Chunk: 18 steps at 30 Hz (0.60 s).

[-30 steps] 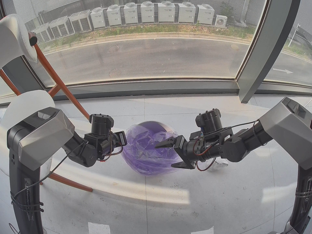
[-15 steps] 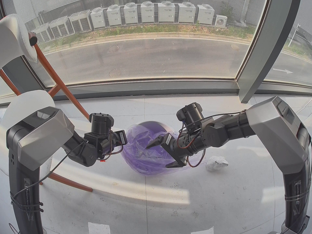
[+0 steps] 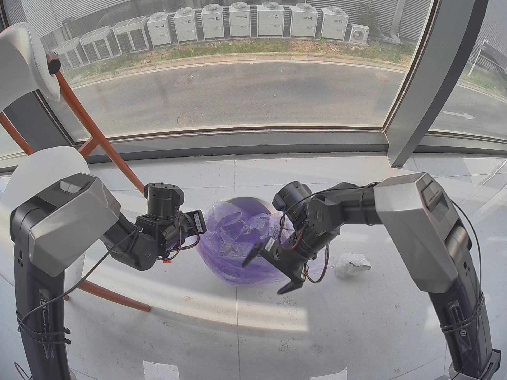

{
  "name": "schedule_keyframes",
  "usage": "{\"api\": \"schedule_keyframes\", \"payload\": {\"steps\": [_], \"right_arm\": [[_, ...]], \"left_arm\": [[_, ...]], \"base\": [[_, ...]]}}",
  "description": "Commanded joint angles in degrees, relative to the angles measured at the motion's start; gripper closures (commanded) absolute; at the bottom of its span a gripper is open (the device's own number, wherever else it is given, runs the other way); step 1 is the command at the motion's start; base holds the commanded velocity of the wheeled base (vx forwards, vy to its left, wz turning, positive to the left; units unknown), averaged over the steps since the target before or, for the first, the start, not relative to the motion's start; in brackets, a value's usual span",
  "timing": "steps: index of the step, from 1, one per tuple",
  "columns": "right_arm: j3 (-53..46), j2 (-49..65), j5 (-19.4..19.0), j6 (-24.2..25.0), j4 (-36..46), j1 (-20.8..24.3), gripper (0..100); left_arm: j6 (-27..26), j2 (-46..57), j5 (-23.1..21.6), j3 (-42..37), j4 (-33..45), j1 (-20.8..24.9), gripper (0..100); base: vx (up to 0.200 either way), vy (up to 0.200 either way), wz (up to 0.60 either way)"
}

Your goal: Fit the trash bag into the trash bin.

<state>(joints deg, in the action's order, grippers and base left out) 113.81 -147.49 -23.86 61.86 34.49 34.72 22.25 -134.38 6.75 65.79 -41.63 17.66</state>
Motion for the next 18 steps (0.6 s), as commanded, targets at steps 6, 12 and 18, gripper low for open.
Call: {"api": "schedule_keyframes", "payload": {"steps": [6,12,18], "right_arm": [[0.78,-12.47,1.53,0.55,10.16,-0.44,0],[0.78,-3.68,-4.0,14.52,14.47,0.0,100],[0.78,2.39,-14.2,14.35,43.12,-1.32,100]], "left_arm": [[0.08,-0.36,0.01,-0.14,-1.17,0.0,100],[0.08,-0.1,-0.07,-0.05,-1.17,-0.26,100],[0.08,-0.18,-0.07,0.13,-1.17,0.0,100]], "base": [[0.0,0.0,0.0],[0.0,0.0,0.0],[0.0,0.0,0.0]]}}
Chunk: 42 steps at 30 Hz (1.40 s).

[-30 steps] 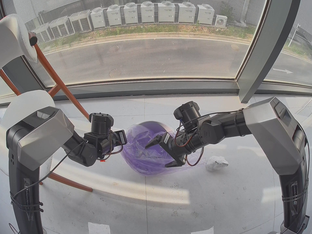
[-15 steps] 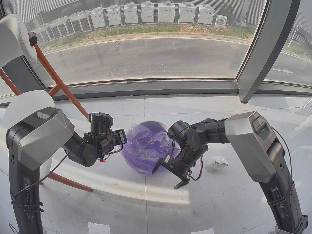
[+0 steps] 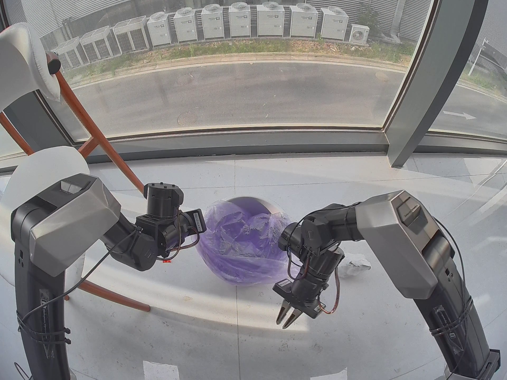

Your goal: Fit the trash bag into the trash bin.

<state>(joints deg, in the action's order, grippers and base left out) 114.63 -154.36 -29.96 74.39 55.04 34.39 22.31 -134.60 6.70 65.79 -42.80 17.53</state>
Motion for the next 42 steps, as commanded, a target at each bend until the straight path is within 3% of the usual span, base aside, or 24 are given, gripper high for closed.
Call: {"api": "schedule_keyframes", "payload": {"steps": [1,2,4,7,8,18,21,24,26,29,30,31,34,35,37,39,40,42], "right_arm": [[-0.04,9.34,-8.09,1.55,23.71,-0.99,100],[-0.04,10.04,-9.15,-6.62,34.96,-1.52,100],[-0.04,10.57,-11.61,-20.51,34.96,-4.07,100],[-0.04,11.8,-18.64,-47.4,34.96,-10.83,100],[-0.04,11.8,-20.48,-53.56,34.96,-12.77,100],[-0.04,8.63,-20.84,-51.97,34.96,-10.04,100],[-0.04,8.9,-20.05,-49.51,34.96,-10.13,100],[-0.04,15.23,-16.62,-49.43,34.96,-10.31,100],[-0.04,22.43,-13.81,-53.56,34.96,-9.96,100],[-0.04,30.08,-6.33,-59.89,34.96,-10.13,100],[-5.2,33.07,-5.54,-61.03,34.96,-10.57,100],[-11.97,35.27,-5.54,-61.2,31.88,-10.92,100],[-35.97,41.51,-6.6,-60.5,-16.72,-11.54,100],[-42.73,42.56,-7.21,-58.04,-30.26,-10.57,100],[-49.41,43.62,-7.74,-46.26,-47.48,-5.91,100],[-50.64,43.35,-7.56,-29.04,-60.23,-0.38,100],[-50.29,42.65,-7.04,-22.09,-64.53,0.77,0],[-48.36,39.04,-4.4,-10.31,-72.0,2.17,0]], "left_arm": [[0.02,0.04,-0.03,0.13,0.0,0.14,100],[0.1,0.04,-0.03,-0.05,0.0,0.22,100],[0.1,-0.14,-0.03,-0.23,0.0,0.22,100],[0.1,-0.05,-0.03,-0.93,-0.09,0.31,100],[0.02,-0.05,-0.03,-1.11,-0.27,0.31,100],[0.02,-0.14,0.06,-3.57,-4.13,0.4,100],[0.1,-0.23,0.06,-3.65,-4.13,0.31,100],[0.1,-0.23,0.06,-3.48,-4.22,0.22,100],[0.1,-0.23,-0.03,-3.48,-4.22,0.31,100],[0.1,-0.23,-0.03,-3.3,-4.22,0.4,100],[0.1,-0.23,-0.03,-3.3,-4.22,0.4,100],[0.1,-0.23,-0.03,-3.3,-4.22,0.4,100],[0.1,-0.23,-0.03,-3.39,-4.31,0.4,100],[0.1,-0.23,-0.03,-3.48,-4.22,0.4,100],[0.1,-0.23,-0.03,-3.65,-4.31,0.49,100],[0.1,-0.23,0.06,-3.65,-5.45,0.49,100],[0.1,-0.23,0.15,-3.65,-6.33,0.49,100],[0.1,-0.23,0.33,-3.65,-8.26,0.49,100]], "base": [[0.0,0.0,0.0],[0.0,0.0,0.0],[0.0,0.0,0.0],[0.0,0.0,0.0],[0.0,0.0,0.0],[0.0,0.0,0.0],[0.0,0.0,0.0],[0.0,0.0,0.0],[0.0,0.0,0.0],[0.0,0.0,0.0],[0.0,0.0,0.0],[0.0,0.0,0.0],[0.0,0.0,0.0],[0.0,0.0,0.0],[0.0,0.0,0.0],[0.0,0.0,0.0],[0.0,0.0,0.0],[0.0,0.0,0.0]]}}
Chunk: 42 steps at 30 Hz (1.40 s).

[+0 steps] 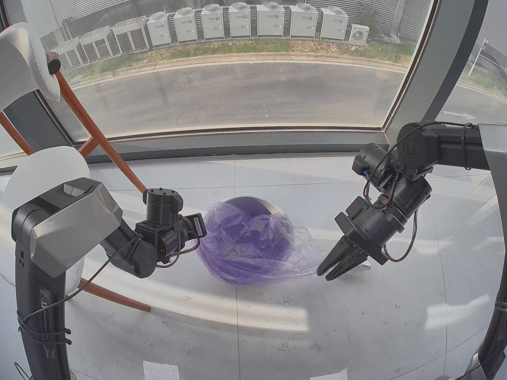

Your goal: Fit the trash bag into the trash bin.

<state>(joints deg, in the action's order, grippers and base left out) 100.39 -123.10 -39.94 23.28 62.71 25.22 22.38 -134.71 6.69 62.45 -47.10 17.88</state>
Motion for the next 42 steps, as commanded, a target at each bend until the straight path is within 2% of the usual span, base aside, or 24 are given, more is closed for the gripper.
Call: {"api": "schedule_keyframes", "payload": {"steps": [1,4,6,9,12,13,15,20,21,22,24,26,28,30,33,35,37,42], "right_arm": [[-32.01,5.5,7.77,45.97,-81.87,11.96,0],[-25.33,0.67,12.69,57.05,-79.85,14.24,0],[-21.2,-2.32,13.22,60.39,-76.42,14.68,0],[-16.72,-5.57,13.66,60.56,-72.2,15.38,0],[-14.7,-7.15,13.66,60.48,-71.5,15.73,0],[-15.22,-7.77,13.74,59.07,-72.2,16.17,0],[-15.49,-8.3,14.71,52.92,-72.2,16.79,0],[-18.56,-9.88,21.66,29.01,-72.46,17.67,0],[-18.83,-9.88,22.01,27.43,-72.46,17.67,0],[-21.2,-9.88,23.41,17.85,-73.26,17.05,0],[-24.01,-9.79,23.76,9.94,-75.63,16.61,0],[-30.43,-10.23,23.24,-4.74,-85.3,13.89,0],[-33.77,-11.37,22.53,-12.47,-92.77,12.83,0],[-36.23,-13.57,20.25,-19.86,-100.68,11.78,0],[-39.13,-18.32,12.95,-33.04,-115.27,9.41,0],[-38.95,-21.3,10.41,-39.1,-120.54,8.18,0],[-38.95,-22.53,9.97,-42.8,-122.74,7.47,0],[-38.51,-22.71,9.97,-46.31,-123.35,6.51,0]], "left_arm": [[0.03,-0.12,0.69,-0.31,-4.31,0.13,100],[0.12,-0.12,0.87,-0.49,-4.31,0.05,100],[0.12,0.15,0.87,-0.93,-4.4,-0.04,100],[0.12,0.5,0.87,-1.72,-4.31,0.05,100],[0.12,0.58,0.87,-2.69,-4.31,0.13,100],[0.12,0.58,0.95,-2.86,-4.31,0.13,100],[0.03,0.5,1.13,-2.86,-4.31,0.13,100],[0.12,0.5,1.92,-2.95,-4.49,0.22,100],[0.12,0.5,1.92,-2.95,-4.49,0.22,100],[0.12,0.5,1.83,-3.04,-4.49,0.22,100],[0.12,0.5,1.83,-3.04,-4.49,0.22,100],[0.12,0.58,1.83,-2.95,-4.49,0.22,100],[0.12,0.58,1.92,-2.86,-4.49,0.22,100],[0.12,0.58,1.83,-2.95,-4.49,0.22,100],[0.12,0.58,1.92,-3.04,-4.58,0.22,100],[0.12,0.58,1.83,-3.04,-4.58,0.22,100],[0.12,0.58,1.83,-3.04,-4.58,0.22,100],[0.12,0.58,1.83,-3.13,-4.58,0.22,100]], "base": [[0.0,0.0,0.0],[0.0,0.0,0.0],[0.0,0.0,0.0],[0.0,0.0,0.0],[0.0,0.0,0.0],[0.0,0.0,0.0],[0.0,0.0,0.0],[0.0,0.0,0.0],[0.0,0.0,0.0],[0.0,0.0,0.0],[0.0,0.0,0.0],[0.0,0.0,0.0],[0.0,0.0,0.0],[0.0,0.0,0.0],[0.0,0.0,0.0],[0.0,0.0,0.0],[0.0,0.0,0.0],[0.0,0.0,0.0]]}}
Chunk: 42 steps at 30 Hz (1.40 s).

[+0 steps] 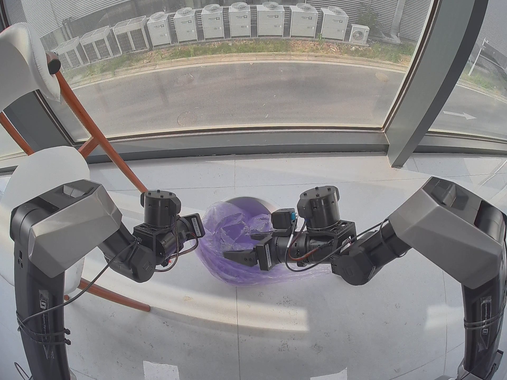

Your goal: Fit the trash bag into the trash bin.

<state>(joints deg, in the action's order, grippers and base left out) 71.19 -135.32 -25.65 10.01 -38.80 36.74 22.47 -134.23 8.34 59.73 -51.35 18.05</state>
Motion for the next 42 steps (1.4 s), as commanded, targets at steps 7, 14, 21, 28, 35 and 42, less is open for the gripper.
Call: {"api": "schedule_keyframes", "payload": {"steps": [7,14,21,28,35,42], "right_arm": [[-6.77,-12.25,-4.23,-35.15,-21.31,-5.89,0],[-6.68,-13.04,-4.32,-35.23,-21.23,-5.37,0],[-5.89,-13.48,-4.32,-35.15,-21.05,-5.1,0],[-2.73,-13.04,-4.41,-34.71,-20.52,-5.63,100],[-0.53,-12.16,-4.5,-34.53,-19.12,-7.04,100],[7.47,-12.25,-4.41,-28.73,-19.03,-11.17,100]], "left_arm": [[0.03,0.11,0.27,-0.23,-0.33,0.14,100],[0.03,0.2,0.27,-0.23,-0.33,-0.04,100],[0.03,0.2,0.27,-0.32,-0.33,-0.04,100],[0.03,0.2,0.27,-0.32,-0.33,-0.04,100],[0.03,0.2,0.1,0.03,-0.51,-0.21,100],[-0.06,0.9,-1.31,0.38,-2.27,-0.48,100]], "base": [[0.0,0.0,0.0],[0.0,0.0,0.0],[0.0,0.0,0.0],[0.0,0.0,0.0],[0.0,0.0,0.0],[0.0,0.0,0.0]]}}
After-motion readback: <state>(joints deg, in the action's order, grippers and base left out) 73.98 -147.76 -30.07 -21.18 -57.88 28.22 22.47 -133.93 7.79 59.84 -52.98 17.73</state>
